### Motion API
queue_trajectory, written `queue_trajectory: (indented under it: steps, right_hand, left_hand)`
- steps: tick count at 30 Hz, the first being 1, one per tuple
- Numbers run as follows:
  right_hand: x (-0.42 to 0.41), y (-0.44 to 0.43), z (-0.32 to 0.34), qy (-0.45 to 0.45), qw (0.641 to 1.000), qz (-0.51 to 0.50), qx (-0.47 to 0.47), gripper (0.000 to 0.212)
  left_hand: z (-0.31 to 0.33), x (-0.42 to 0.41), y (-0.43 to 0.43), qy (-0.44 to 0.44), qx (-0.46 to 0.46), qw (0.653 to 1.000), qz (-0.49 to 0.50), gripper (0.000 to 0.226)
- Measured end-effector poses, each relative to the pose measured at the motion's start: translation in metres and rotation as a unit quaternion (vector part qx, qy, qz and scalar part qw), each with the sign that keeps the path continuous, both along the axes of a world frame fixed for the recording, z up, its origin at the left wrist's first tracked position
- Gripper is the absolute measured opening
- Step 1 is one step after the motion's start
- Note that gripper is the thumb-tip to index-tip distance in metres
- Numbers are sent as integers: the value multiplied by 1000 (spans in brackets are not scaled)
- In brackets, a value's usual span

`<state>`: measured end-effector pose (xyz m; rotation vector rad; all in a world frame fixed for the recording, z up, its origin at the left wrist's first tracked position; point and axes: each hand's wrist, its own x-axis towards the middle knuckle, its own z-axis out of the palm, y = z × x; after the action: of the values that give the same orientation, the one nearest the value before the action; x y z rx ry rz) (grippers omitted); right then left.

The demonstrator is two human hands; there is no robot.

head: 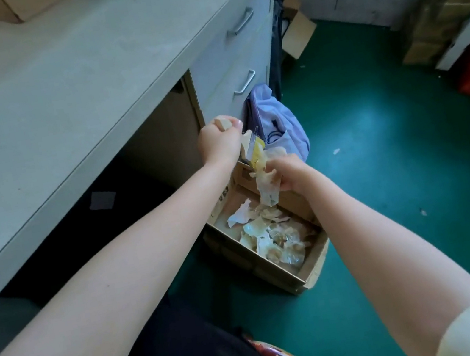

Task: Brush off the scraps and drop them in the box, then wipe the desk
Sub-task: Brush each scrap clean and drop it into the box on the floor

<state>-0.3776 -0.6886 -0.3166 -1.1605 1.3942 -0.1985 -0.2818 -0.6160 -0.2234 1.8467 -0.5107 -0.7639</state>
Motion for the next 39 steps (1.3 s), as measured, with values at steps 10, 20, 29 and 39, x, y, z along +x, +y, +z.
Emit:
queue_trajectory:
  steps: [10,20,29,39]
  right_hand:
    - [-9,17,-42,58,995,83,-7,24]
    - [-12,20,-47,83,990,115,26,36]
    - [-11,12,-12,53,995,52,-60,33]
    - [-3,-19,97,-56,987,-60,-135,29]
  left_hand:
    - [-60,4,29,-94,99,988,-72,14]
    - [-71,9,38,-101,115,986,-64,15]
    - [-32,10,33,-81,38,993,-71,12]
    - [101,7,25,-61,-185,978,-70,28]
